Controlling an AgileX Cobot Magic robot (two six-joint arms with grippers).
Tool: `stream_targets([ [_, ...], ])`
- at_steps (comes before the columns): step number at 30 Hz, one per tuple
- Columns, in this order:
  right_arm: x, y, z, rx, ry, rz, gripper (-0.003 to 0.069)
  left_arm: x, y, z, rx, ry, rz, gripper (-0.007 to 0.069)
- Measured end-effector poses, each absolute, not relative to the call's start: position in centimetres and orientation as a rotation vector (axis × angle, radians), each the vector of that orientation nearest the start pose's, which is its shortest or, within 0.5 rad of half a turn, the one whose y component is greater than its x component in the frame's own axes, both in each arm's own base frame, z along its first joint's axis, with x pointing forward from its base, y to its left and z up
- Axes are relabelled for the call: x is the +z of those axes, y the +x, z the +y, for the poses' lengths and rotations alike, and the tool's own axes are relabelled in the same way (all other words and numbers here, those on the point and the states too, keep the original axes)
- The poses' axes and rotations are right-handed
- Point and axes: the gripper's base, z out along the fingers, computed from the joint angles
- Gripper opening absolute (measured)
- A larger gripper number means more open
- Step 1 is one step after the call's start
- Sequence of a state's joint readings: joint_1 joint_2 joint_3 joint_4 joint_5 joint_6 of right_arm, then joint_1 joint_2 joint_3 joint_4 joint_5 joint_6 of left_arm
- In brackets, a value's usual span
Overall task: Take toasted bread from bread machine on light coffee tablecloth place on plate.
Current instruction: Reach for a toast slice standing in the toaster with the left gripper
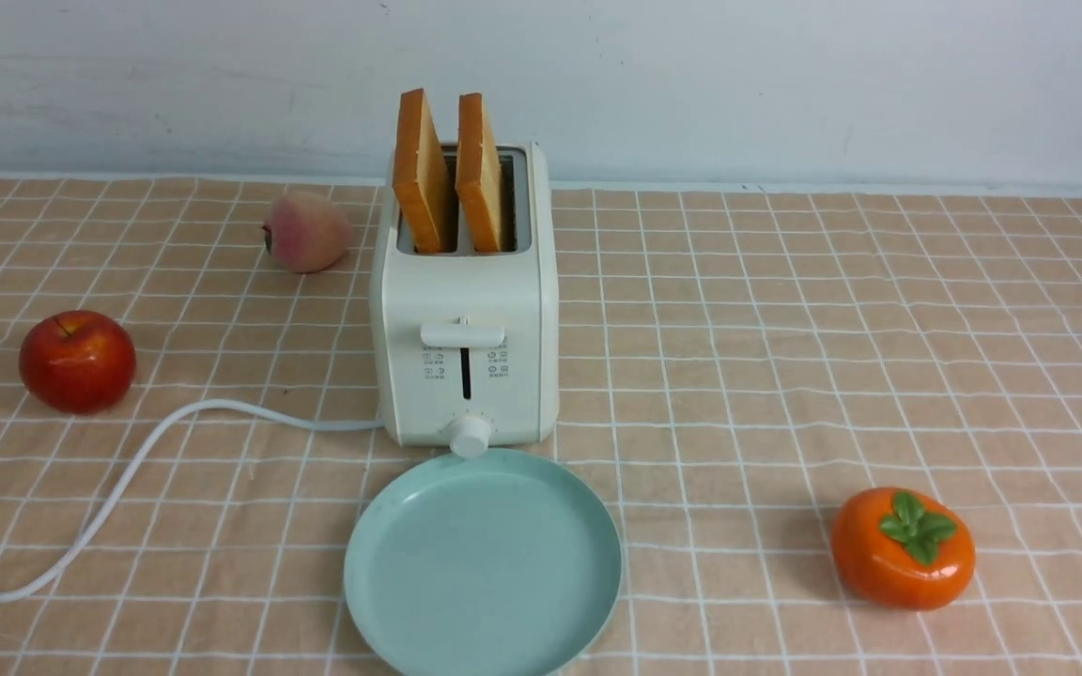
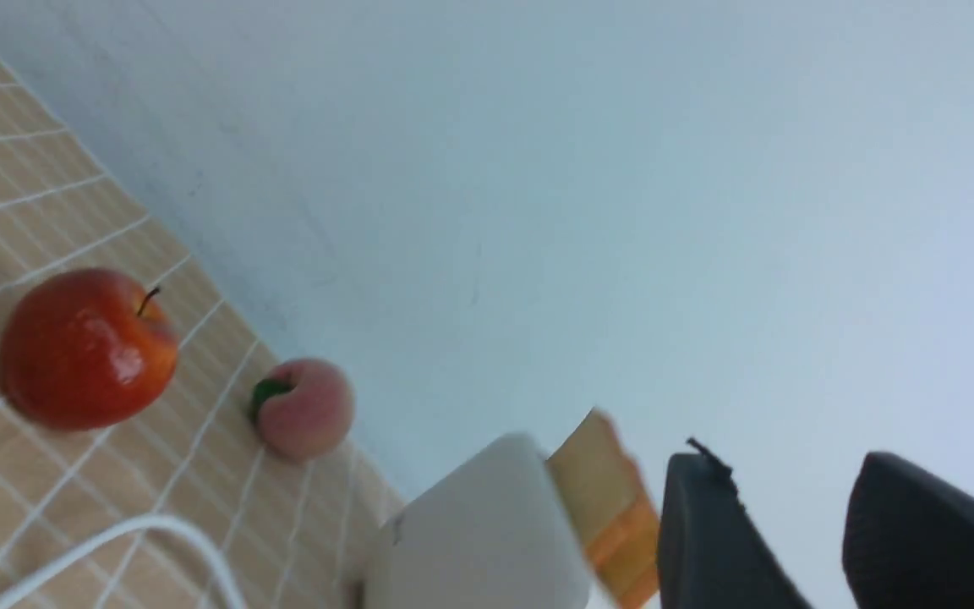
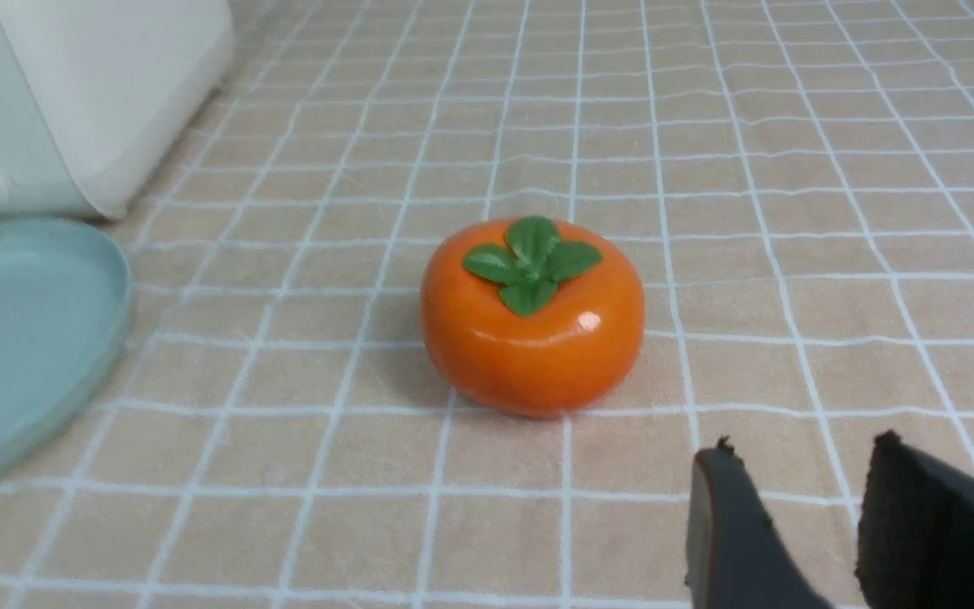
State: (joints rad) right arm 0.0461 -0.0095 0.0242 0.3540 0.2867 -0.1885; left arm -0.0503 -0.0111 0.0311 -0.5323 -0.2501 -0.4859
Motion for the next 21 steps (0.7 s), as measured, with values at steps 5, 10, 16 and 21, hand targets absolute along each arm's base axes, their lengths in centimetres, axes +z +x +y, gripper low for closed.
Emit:
stream_targets([
  [5,19.4,5.6,1.1,0.461,0.262,1.621,0.0239,22.6,5.1,1.4,-0.898,-0.810,1.022,0.0233],
  [10,20.1,5.6,0.8,0.599,0.429,1.524,0.0239,22.7,5.1,1.5,-0.917,-0.829,1.006,0.0099],
  [16,23.1,5.2,0.4,0.782,0.592,1.358,0.0219,30.5,3.5,0.4,-0.812,-0.549,1.066,-0.0014],
  [21,32.2,3.0,1.9,0.824,0.327,1.325,0.0094,35.6,5.8,-1.4,-0.717,-0.391,1.439,-0.0014],
])
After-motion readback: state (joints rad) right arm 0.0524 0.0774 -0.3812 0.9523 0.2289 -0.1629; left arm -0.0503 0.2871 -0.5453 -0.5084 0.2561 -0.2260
